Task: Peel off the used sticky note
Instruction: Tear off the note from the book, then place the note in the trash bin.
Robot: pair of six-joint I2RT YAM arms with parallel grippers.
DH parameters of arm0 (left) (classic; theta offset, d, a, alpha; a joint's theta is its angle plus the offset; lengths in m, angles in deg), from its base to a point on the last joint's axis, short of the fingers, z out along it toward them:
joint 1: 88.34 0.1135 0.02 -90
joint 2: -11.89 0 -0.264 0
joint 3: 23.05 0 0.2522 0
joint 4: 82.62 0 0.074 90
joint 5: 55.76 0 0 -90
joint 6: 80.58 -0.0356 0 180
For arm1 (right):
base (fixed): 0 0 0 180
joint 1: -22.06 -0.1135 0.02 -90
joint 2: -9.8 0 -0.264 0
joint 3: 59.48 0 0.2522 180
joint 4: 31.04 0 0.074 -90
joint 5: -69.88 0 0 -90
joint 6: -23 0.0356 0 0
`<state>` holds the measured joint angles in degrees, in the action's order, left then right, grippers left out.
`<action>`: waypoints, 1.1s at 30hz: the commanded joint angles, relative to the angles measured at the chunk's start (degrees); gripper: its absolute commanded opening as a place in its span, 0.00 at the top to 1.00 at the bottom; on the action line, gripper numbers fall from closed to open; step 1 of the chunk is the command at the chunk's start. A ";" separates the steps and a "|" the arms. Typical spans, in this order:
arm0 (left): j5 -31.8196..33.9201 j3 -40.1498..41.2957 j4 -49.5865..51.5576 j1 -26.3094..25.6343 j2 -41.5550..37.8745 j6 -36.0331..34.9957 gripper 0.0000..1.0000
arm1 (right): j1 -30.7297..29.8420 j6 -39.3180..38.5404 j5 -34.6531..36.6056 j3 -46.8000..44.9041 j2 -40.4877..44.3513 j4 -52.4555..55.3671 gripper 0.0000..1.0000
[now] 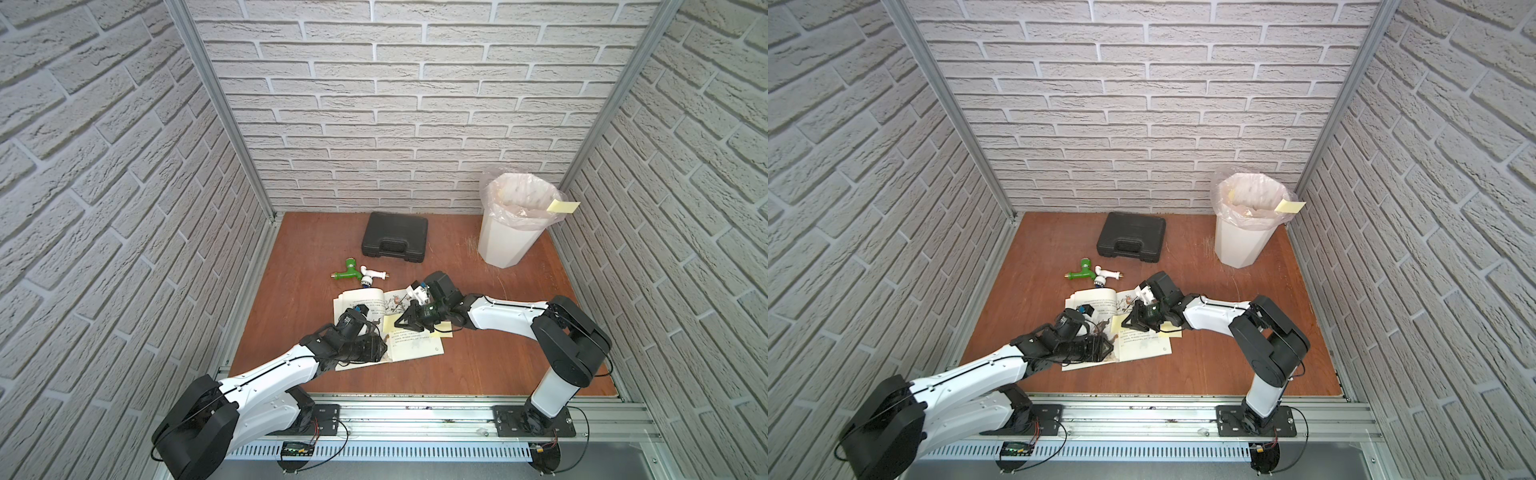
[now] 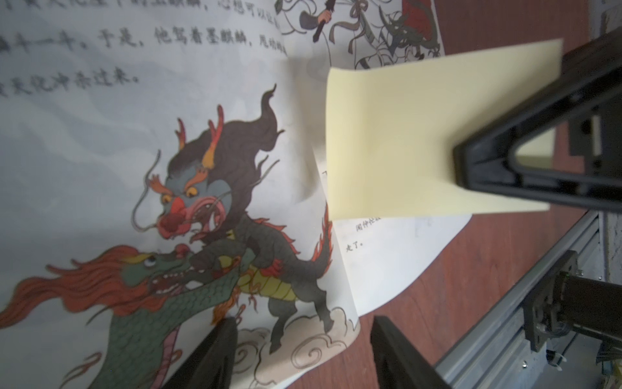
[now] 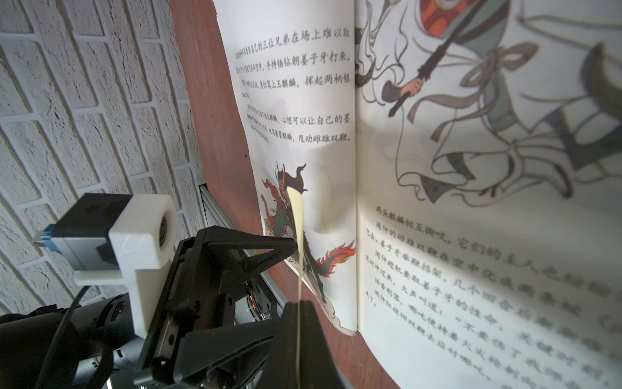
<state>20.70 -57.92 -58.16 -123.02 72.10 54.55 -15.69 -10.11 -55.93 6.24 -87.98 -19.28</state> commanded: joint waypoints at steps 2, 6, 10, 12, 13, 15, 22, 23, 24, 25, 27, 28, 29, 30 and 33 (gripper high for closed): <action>-0.79 -1.29 -0.59 0.24 0.43 -0.52 0.31 | 1.37 -4.30 1.54 2.80 5.18 4.59 0.96; -1.20 -2.63 -0.99 0.25 0.87 -0.49 0.30 | 3.06 -6.02 1.84 3.74 7.51 7.61 0.96; -1.86 -3.88 -2.11 0.28 1.46 -0.17 0.30 | 5.13 -8.54 2.86 5.71 10.43 11.98 0.96; -2.18 -4.56 -3.00 0.28 2.17 -0.18 0.30 | 6.59 -10.71 3.71 7.56 12.58 15.67 0.95; -2.19 -4.85 -3.39 0.31 2.67 -0.21 0.30 | 7.30 -11.41 3.99 8.41 13.49 17.05 0.95; -2.44 -5.56 -3.92 0.25 3.86 -0.36 0.30 | 8.78 -12.75 4.38 10.00 15.22 19.56 0.95; -4.13 -7.86 -6.93 0.27 7.80 -0.04 0.30 | 15.82 -16.51 4.39 15.71 20.07 26.12 0.95; -4.32 -8.27 -7.24 0.31 8.31 -0.04 0.30 | 17.15 -16.83 4.35 16.46 20.61 26.67 0.95; -4.60 -8.64 -7.62 0.31 8.76 -0.04 0.30 | 18.59 -17.07 4.12 17.25 21.03 27.08 0.95; -4.83 -9.14 -7.89 0.27 9.29 -0.04 0.30 | 19.99 -17.33 3.71 18.16 21.23 27.61 0.95; -5.15 -10.18 -8.25 0.21 10.50 -0.38 0.30 | 22.90 -17.99 2.78 20.41 21.46 28.92 0.95; -5.29 -10.78 -8.22 0.16 11.13 -0.65 0.30 | 24.42 -18.29 2.36 21.63 21.46 29.49 0.95; -5.46 -11.37 -8.14 0.18 11.75 -0.87 0.30 | 25.93 -18.45 1.92 22.78 21.52 29.99 0.95; -5.56 -11.94 -8.12 0.14 12.44 -1.07 0.30 | 27.30 -18.52 1.40 23.77 21.56 30.25 0.95; -6.20 -13.65 -8.48 0.18 14.27 -1.43 0.30 | 31.54 -18.22 0.28 26.80 21.45 30.37 0.95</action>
<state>15.76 -69.57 -64.24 -123.02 85.13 54.33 13.72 -27.03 -53.68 30.20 -67.85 10.32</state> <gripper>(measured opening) 0.702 0.076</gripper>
